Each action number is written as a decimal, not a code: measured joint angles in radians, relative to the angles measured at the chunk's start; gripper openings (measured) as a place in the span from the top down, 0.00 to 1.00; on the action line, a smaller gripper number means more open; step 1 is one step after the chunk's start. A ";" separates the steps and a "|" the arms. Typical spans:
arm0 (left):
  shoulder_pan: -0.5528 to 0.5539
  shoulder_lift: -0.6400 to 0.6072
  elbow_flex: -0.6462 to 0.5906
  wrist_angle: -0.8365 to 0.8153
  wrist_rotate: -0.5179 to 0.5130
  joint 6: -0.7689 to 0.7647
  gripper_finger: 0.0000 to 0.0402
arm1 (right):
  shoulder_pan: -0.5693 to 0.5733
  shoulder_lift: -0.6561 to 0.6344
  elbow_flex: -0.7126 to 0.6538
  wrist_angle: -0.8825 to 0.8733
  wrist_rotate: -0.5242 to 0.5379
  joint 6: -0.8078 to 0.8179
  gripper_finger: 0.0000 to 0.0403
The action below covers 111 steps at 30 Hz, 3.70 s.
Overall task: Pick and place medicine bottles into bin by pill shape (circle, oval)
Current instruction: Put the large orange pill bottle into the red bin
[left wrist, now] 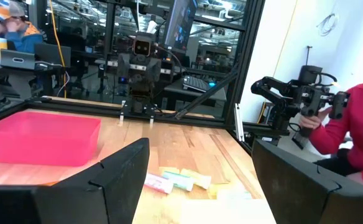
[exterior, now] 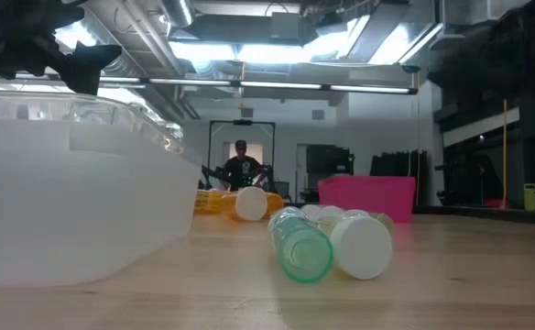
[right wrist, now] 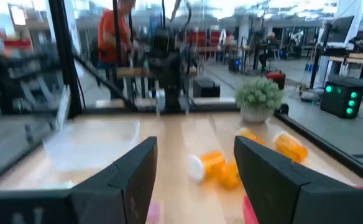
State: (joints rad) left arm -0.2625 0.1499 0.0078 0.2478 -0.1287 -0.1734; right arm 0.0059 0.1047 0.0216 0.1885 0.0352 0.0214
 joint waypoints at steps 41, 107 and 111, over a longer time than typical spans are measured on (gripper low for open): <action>0.000 0.000 0.000 0.000 0.000 0.000 0.31 | 0.000 0.480 0.472 -0.168 0.218 0.097 0.46; 0.327 0.383 0.400 -0.228 -0.261 0.006 0.31 | -0.172 0.740 0.566 -0.120 0.122 0.318 0.46; 0.327 0.461 0.503 -0.413 -0.258 0.015 0.31 | -0.171 0.807 0.566 0.007 0.102 0.313 0.46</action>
State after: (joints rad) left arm 0.0643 0.6111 0.5112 -0.1657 -0.3870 -0.1588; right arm -0.1646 0.9121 0.5873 0.1952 0.1370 0.3348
